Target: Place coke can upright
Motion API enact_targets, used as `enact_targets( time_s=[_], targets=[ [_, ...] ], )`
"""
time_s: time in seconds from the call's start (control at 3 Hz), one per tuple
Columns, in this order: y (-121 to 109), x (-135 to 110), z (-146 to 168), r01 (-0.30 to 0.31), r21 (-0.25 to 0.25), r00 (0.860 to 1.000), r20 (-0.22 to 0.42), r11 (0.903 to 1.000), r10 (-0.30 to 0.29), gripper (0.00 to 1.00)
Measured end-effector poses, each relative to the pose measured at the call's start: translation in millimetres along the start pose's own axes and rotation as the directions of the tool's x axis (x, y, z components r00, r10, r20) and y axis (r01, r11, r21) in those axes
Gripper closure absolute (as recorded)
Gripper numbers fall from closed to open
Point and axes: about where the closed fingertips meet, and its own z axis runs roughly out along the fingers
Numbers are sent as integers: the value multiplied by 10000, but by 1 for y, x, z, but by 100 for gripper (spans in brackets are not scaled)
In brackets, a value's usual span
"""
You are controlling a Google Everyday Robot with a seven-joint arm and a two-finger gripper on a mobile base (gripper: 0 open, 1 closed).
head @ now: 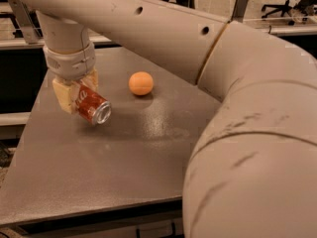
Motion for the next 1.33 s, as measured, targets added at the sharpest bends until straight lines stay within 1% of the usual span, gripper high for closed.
enact_targets(
  time_s=[0.33,0.67,1.0,1.33],
  targets=[
    [10,4,-25,702,-65,9931,946,9975,-693,100],
    [19,15,-47,1233,32,9694,2133,9924,-1212,100],
    [20,33,-63,1640,305,9214,3521,9860,-1642,100],
    [11,45,-72,1946,567,8498,4889,9793,-1971,100]
  ],
)
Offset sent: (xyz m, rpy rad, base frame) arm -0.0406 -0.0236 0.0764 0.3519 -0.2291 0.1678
